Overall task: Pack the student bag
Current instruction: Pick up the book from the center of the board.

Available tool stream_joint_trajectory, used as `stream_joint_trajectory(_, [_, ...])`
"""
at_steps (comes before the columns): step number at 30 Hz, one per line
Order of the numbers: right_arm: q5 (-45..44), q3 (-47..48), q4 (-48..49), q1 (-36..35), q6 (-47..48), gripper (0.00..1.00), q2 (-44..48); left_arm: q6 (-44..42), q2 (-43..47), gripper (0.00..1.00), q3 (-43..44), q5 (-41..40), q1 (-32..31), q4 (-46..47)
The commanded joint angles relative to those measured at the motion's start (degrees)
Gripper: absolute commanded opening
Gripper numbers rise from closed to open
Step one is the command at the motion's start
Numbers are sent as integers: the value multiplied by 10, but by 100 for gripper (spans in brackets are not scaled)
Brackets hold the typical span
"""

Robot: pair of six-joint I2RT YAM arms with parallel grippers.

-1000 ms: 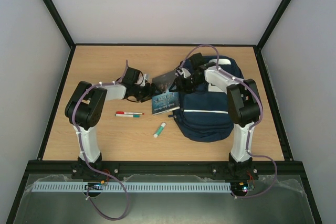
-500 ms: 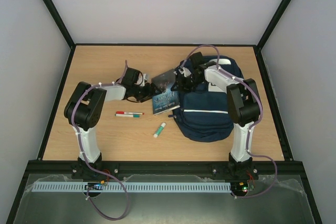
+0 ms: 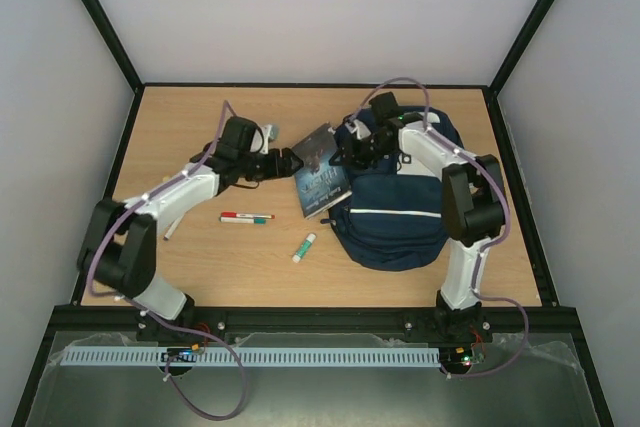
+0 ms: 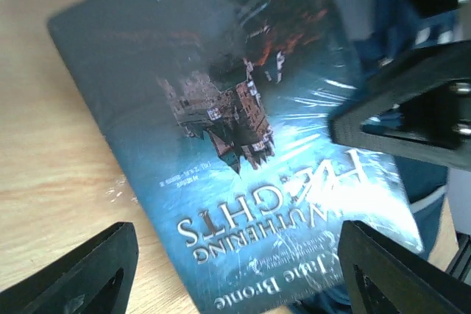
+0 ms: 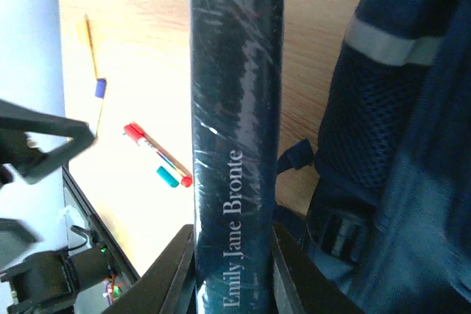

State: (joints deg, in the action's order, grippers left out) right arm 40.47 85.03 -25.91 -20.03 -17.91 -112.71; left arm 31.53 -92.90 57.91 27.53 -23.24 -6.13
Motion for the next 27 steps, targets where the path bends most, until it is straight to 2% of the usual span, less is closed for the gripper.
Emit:
stream_joint_trajectory(1, [51, 47, -12, 39, 13, 1, 100, -63, 75, 78, 24, -45, -2, -62])
stream_joint_trajectory(7, [88, 14, -5, 140, 2, 1, 211, -134, 107, 76, 75, -102, -58, -105])
stream_joint_trajectory(15, [190, -128, -3, 365, 27, 1, 355, -229, 86, 75, 125, -138, -164, -117])
stream_joint_trajectory(21, [288, -242, -40, 531, 96, 1, 410, -304, 19, 73, 173, -177, -268, -119])
stream_joint_trajectory(24, [341, -271, -51, 587, 124, 1, 428, -345, -31, 70, 204, -195, -322, -126])
stream_joint_trajectory(27, [352, -297, -24, 623, 123, 1, 462, -393, -85, 69, 240, -211, -370, -145])
